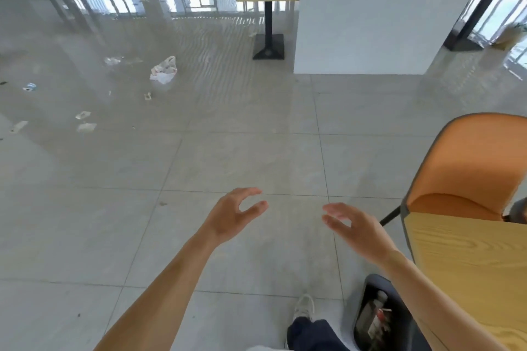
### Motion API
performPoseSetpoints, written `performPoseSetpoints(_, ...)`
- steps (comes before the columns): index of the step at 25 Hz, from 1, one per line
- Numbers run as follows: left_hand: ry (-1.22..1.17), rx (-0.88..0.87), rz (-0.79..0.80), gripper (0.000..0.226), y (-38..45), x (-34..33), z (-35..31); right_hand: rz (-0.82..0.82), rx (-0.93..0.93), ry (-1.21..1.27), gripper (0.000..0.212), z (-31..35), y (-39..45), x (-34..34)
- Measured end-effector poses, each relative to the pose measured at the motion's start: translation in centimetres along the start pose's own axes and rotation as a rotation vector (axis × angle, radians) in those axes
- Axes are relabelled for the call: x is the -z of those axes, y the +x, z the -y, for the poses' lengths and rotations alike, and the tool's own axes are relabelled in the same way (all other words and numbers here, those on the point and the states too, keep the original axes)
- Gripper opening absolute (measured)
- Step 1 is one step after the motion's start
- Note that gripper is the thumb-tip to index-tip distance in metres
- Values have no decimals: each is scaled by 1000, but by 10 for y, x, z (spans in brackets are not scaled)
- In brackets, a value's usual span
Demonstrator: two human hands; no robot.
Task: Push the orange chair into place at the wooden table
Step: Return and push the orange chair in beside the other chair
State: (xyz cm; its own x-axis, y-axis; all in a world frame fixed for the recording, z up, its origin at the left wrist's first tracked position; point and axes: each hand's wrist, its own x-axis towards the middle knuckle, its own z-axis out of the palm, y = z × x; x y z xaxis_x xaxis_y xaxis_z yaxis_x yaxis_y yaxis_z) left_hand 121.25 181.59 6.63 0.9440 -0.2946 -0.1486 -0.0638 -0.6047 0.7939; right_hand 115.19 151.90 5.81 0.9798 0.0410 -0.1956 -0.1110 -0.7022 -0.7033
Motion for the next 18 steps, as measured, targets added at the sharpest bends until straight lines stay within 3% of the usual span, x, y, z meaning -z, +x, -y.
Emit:
performPoseSetpoints(9, 30, -55, 126, 45, 273, -13, -49, -80, -101, 76, 34, -50, 221, 95)
performPoseSetpoints(18, 72, -82, 286, 55, 485, -30, -85, -137, -179, 10, 37, -95, 388, 192)
